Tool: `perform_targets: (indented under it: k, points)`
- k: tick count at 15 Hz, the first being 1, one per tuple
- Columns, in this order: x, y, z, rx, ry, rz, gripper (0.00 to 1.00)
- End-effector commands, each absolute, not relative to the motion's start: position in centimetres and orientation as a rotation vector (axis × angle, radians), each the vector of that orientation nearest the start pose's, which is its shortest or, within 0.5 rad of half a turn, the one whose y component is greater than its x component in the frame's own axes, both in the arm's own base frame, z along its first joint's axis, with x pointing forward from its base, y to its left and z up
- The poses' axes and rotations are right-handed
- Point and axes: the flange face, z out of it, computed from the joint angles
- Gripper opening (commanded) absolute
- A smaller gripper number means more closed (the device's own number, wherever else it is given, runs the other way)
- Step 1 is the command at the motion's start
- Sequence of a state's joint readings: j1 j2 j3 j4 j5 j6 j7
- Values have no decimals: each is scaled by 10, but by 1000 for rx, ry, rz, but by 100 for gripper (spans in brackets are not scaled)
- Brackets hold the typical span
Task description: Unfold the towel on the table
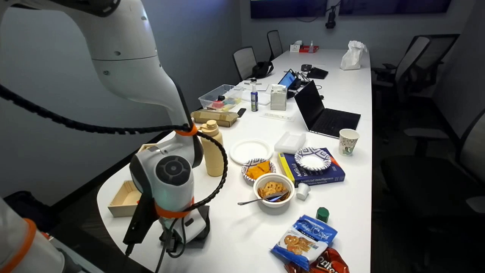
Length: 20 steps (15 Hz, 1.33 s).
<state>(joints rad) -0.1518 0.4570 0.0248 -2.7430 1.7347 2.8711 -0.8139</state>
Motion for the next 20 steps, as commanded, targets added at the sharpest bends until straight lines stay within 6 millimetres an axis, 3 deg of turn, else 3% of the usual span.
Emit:
perform_targets:
  k: [1, 4, 6, 9, 12, 17, 20]
  points:
    - [261, -69, 92, -2580, 1354, 8, 0]
    - [263, -54, 127, -2615, 1238, -137, 0]
    - [286, -47, 136, -2628, 1195, -234, 0]
    - [284, -39, 168, -2640, 1126, -362, 0]
    - [300, -29, 187, -2660, 1045, -456, 0]
    - [323, -14, 201, -2671, 870, -550, 0]
    - [342, -5, 198, -2676, 757, -569, 0]
